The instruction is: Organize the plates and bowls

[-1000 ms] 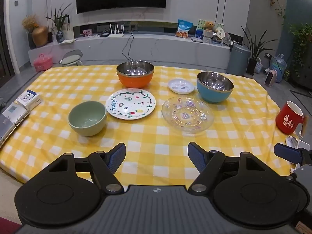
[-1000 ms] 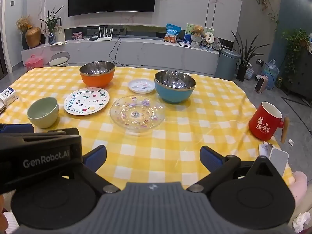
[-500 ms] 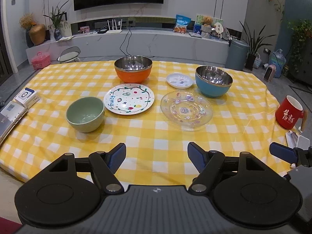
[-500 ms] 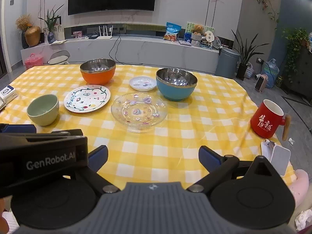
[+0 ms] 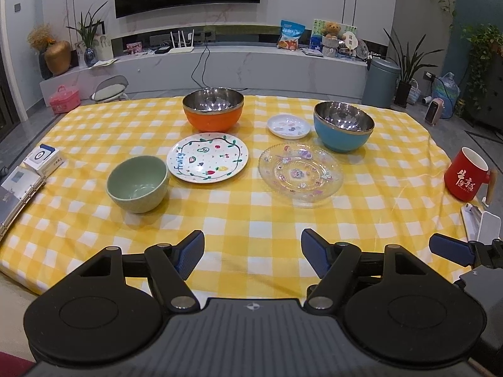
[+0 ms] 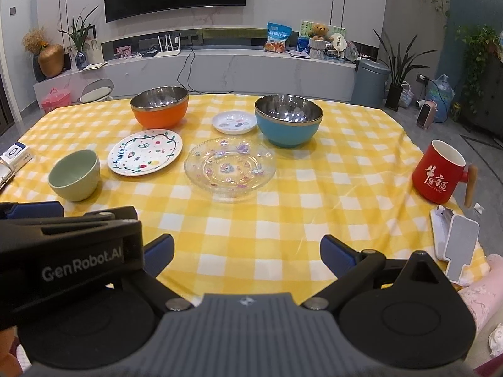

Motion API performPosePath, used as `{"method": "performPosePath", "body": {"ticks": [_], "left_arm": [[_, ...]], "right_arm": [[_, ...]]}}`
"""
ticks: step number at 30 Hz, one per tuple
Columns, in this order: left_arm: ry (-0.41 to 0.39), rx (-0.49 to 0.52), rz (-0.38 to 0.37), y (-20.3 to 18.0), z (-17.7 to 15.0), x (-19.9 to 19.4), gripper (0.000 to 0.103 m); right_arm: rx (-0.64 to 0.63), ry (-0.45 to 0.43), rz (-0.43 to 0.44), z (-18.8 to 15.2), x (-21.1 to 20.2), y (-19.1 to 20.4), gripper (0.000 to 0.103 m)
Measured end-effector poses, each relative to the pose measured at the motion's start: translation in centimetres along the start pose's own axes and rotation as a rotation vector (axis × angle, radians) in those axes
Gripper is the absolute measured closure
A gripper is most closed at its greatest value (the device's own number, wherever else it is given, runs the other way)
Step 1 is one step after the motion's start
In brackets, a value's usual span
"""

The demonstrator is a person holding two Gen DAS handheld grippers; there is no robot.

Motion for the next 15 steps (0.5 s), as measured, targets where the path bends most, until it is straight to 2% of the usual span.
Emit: {"method": "performPosePath", "body": {"ticks": [15], "left_arm": [[0.001, 0.003, 0.0, 0.11, 0.05, -0.07, 0.02]], "right_arm": [[0.001, 0.0, 0.005, 0.04, -0.08, 0.08, 0.006]]}}
Point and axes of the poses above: each gripper's, at about its wrist camera, not at the fingertips, and x roughly the way its jaws point, y to its left, z to its top, the point moved 7 cm from there along x, roughly the way its jaws point, and after that the axes turned 13 degrees about -x, right-handed, at the moved point
